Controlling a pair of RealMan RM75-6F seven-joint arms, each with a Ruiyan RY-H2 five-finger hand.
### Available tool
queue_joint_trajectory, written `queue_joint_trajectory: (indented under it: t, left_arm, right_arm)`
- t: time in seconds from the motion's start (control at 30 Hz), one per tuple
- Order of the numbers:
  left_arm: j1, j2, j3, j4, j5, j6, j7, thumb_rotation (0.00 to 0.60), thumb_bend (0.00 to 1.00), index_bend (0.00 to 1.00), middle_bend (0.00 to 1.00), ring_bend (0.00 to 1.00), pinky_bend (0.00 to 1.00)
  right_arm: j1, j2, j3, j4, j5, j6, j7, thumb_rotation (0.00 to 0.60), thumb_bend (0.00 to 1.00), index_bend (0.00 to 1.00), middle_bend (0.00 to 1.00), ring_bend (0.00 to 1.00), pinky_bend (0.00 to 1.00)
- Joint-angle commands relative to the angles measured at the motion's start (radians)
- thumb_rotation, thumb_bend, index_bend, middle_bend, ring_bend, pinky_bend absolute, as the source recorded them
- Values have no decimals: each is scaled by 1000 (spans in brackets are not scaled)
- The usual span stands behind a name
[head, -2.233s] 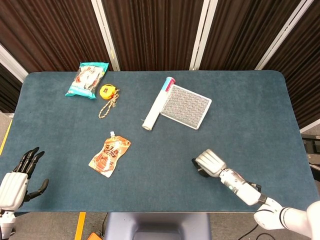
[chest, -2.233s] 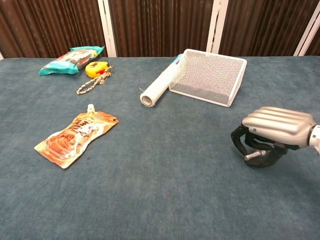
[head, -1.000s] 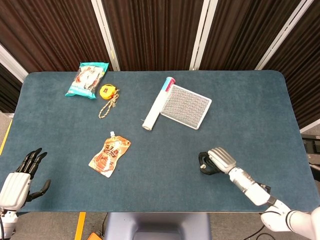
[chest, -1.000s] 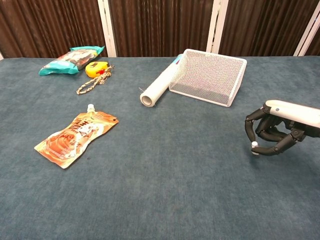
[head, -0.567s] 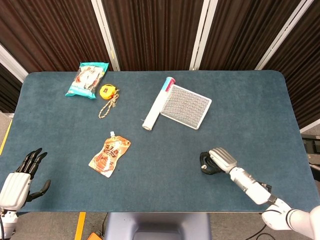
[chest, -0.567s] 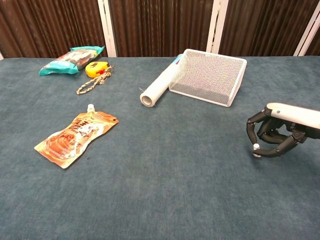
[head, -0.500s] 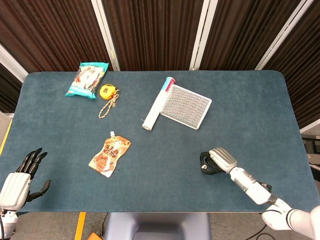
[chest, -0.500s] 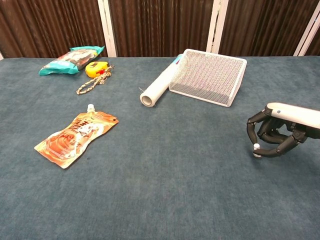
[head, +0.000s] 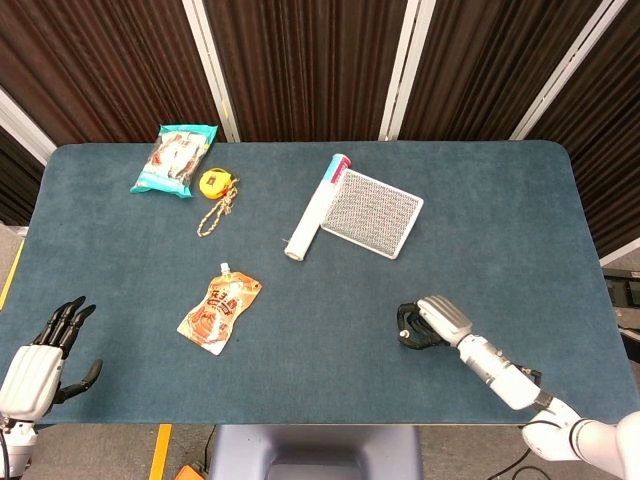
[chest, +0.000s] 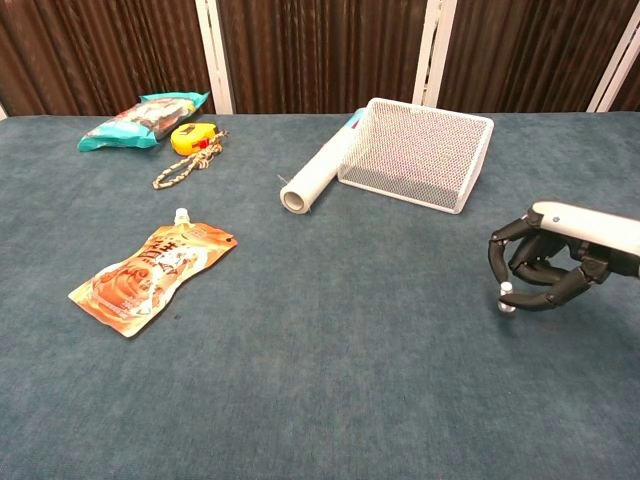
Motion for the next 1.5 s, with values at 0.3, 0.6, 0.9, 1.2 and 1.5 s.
queue_joint_trajectory:
  t: [0.3,0.6,0.9,1.2,1.5]
  left_arm:
    - [0,1,-1,0,-1,1,-3,600,388,94,0,15,333]
    - [-1,0,0,0,-1,-2,0,600,388,100,0,14,333]
    - [0,0,0,-1,-1,0,-2,600,389,100,0,14,333]
    - [0,1,0,0,-2,0,-3,600,388,99,0,14,333]
    - [-2,-1,1,-1,-2,-4,3,600,389,100,0,14,333]
  right_arm:
    - [4,-13,-14,32,-15,1,30,600,411,631,1000,980,898]
    - [2,-5,-15,22,-14,8,19,600,430,570,1000,980,898]
    - [-13,0,-4,21,-19,56,-39,600,312,483,1000,980,899]
    - [-102,58,41,-71,-70,322,-382,600,238,461,898,851,805]
    - [-211,160,49,-259,-45,437,-688,600,228,438,478,340,466]
